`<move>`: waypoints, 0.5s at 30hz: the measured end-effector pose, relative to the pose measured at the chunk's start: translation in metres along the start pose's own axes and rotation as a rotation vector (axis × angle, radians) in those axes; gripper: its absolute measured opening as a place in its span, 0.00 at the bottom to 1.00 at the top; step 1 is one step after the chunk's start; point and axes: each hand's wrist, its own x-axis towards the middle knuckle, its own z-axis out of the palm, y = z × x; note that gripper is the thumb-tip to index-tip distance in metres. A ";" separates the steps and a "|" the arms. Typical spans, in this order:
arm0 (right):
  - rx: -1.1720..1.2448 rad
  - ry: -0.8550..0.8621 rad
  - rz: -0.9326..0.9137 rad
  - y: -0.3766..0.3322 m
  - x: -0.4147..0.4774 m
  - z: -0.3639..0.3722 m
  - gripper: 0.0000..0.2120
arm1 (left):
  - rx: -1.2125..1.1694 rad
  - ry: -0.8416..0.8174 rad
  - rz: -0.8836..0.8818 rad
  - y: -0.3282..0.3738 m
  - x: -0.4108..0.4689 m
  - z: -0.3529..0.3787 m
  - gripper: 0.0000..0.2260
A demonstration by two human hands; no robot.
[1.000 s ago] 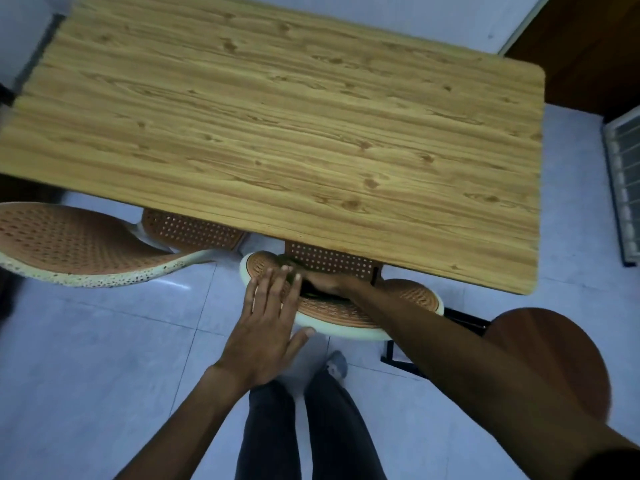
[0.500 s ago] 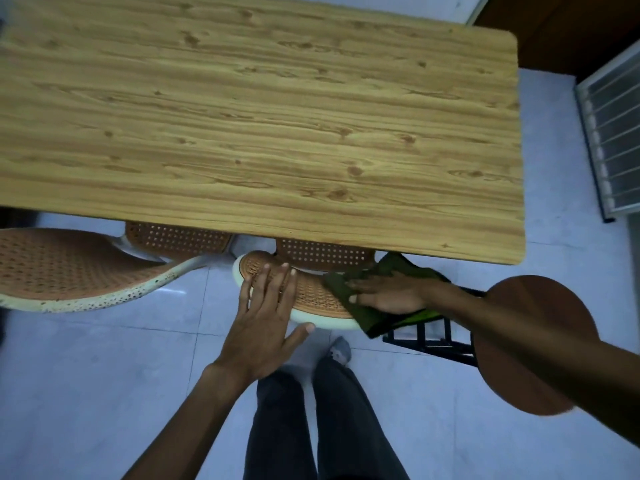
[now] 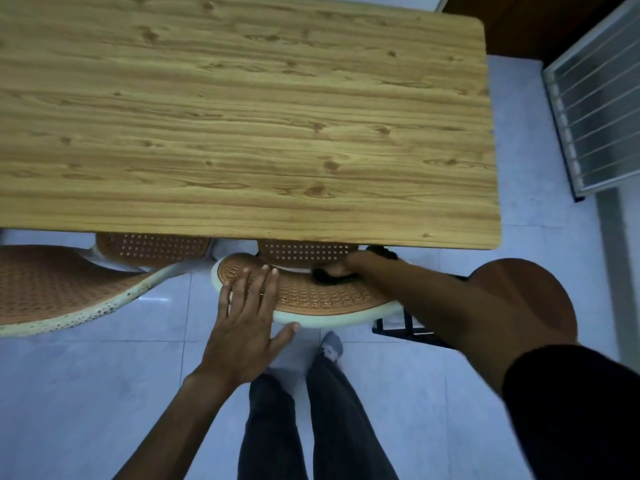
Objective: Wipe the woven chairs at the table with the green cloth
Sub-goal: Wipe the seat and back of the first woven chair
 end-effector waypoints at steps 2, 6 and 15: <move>-0.274 -0.117 0.115 -0.017 -0.010 -0.023 0.40 | -0.012 -0.001 -0.007 0.001 0.000 -0.001 0.37; -0.537 -0.116 -0.010 -0.029 -0.052 -0.019 0.33 | -0.008 -0.015 -0.005 0.001 0.000 -0.004 0.37; -0.690 0.344 -0.341 -0.067 -0.073 0.091 0.32 | 0.028 -0.022 0.041 -0.007 0.000 0.002 0.40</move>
